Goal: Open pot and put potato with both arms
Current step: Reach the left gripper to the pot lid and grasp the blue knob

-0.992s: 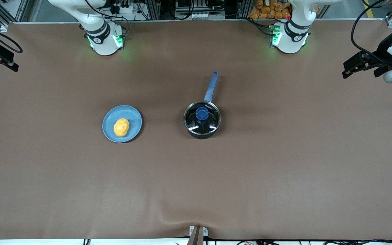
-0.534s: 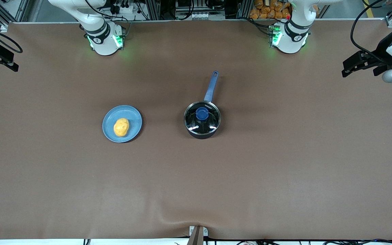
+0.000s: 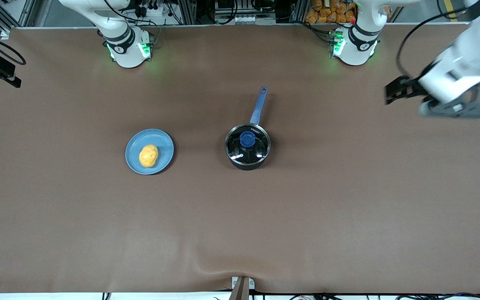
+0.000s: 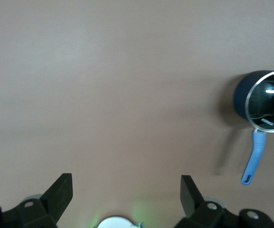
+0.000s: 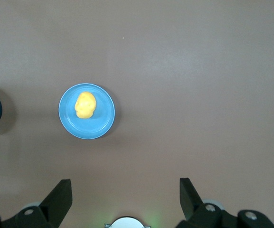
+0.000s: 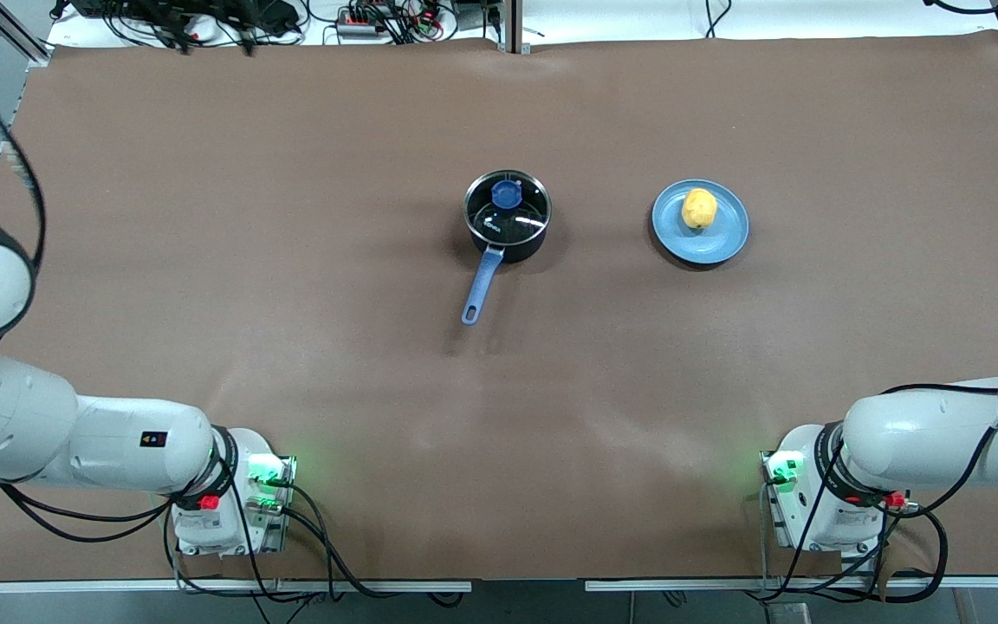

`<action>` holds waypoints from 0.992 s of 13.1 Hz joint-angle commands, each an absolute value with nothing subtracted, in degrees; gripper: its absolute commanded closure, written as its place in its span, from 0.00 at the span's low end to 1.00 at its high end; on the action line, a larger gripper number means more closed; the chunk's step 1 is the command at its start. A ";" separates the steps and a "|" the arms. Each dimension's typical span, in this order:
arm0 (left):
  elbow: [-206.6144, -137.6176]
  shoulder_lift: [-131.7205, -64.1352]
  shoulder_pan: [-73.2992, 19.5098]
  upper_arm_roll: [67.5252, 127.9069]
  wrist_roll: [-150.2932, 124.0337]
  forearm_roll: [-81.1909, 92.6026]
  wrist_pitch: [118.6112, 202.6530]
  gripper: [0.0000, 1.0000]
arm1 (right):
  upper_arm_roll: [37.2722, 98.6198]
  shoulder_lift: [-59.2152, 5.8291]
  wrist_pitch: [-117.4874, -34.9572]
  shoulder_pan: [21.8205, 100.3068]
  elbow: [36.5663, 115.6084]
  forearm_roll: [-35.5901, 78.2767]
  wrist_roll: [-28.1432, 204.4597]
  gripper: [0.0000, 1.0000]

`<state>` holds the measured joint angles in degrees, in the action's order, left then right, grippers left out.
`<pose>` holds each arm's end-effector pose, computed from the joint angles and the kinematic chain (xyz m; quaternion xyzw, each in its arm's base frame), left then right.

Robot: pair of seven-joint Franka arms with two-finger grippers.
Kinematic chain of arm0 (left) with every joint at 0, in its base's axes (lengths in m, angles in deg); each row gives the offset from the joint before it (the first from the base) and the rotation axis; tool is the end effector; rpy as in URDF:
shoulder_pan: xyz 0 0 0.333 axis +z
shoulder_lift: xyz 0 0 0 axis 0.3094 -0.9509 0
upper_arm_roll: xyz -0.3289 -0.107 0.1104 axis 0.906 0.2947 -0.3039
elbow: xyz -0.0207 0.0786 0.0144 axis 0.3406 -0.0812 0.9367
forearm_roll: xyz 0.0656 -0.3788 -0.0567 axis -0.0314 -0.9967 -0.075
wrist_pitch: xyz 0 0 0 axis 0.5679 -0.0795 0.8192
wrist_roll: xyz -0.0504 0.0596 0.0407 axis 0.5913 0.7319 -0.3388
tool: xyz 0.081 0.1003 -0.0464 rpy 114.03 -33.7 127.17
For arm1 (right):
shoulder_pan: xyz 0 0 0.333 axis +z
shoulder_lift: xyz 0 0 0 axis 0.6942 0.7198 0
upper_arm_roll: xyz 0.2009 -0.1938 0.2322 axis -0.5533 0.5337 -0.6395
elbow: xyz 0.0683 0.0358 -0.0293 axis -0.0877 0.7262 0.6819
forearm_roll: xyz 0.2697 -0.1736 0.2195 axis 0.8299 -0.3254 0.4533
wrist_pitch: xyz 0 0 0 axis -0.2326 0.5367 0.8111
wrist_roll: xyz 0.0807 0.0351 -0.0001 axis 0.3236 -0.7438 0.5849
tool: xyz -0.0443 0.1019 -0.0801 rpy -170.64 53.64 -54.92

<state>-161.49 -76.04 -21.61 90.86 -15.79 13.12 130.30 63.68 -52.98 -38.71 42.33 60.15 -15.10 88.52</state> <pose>0.5428 -0.1453 0.6100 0.9971 -0.0513 -0.0554 0.0089 0.5070 -0.0240 0.7059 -0.9995 -0.0233 0.0191 0.0061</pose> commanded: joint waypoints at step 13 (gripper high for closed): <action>-158.19 -104.20 -48.86 94.07 -49.65 15.22 159.48 0.00 | 63.82 -52.79 -38.03 42.12 59.51 -14.36 89.19 0.00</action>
